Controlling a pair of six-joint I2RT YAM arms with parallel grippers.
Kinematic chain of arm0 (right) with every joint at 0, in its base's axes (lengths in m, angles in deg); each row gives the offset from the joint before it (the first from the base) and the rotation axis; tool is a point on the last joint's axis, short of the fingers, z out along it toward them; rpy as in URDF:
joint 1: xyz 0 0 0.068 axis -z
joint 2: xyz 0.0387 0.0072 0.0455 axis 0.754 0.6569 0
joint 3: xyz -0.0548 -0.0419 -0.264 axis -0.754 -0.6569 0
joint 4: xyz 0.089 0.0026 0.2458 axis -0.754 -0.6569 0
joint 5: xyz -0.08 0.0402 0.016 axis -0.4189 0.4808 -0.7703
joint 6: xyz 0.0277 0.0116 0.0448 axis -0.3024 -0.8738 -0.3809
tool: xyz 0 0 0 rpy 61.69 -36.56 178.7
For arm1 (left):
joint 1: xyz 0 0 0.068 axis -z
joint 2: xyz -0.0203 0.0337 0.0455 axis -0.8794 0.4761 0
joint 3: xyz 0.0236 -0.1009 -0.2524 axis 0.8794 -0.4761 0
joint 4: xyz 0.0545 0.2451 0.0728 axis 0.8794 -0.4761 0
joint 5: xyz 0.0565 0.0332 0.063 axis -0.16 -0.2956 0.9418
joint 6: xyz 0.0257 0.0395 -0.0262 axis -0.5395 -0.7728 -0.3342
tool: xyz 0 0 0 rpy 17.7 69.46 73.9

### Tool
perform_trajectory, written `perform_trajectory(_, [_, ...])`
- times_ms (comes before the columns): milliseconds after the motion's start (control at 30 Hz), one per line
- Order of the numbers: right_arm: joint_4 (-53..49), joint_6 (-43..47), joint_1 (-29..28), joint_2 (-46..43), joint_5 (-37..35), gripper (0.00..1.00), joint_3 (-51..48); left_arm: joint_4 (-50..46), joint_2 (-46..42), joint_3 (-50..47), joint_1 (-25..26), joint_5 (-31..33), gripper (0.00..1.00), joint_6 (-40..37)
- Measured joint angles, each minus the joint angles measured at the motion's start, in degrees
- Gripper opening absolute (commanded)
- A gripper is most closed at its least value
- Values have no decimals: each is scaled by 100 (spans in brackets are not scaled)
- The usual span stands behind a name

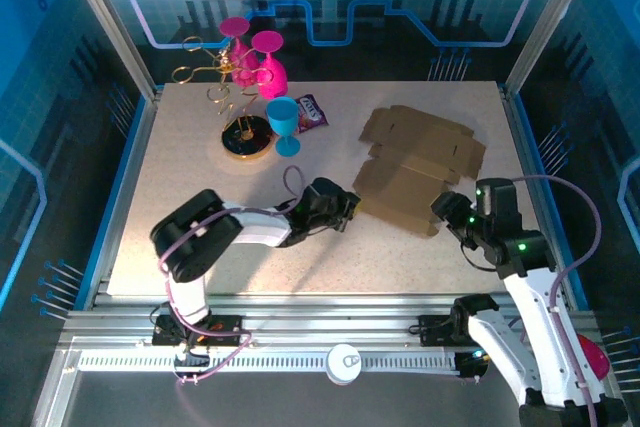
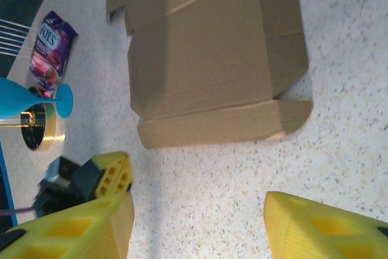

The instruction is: Fold the paper box

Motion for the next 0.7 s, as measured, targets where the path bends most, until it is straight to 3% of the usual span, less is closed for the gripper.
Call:
perform_trajectory(167, [44,190,55,468,-208,65,247,-811,-1049,-236,-385,-275,0,-313])
perform_trajectory(267, [249,269,109,837,-155,65,264,-1003,-1228,-258,-404,-442,23,-343])
perform_trajectory(367, [603,354,275,1158,50,60,122,-986,-1005,-249,-251,-595,34,-227])
perform_trajectory(500, [1145,566,627,1764,282,54,-57,-776,-330,-96,46,-713,40,11])
perform_trajectory(700, [2380,848,1147,3355,890,48,-155,-133,614,199,417,-691,47,442])
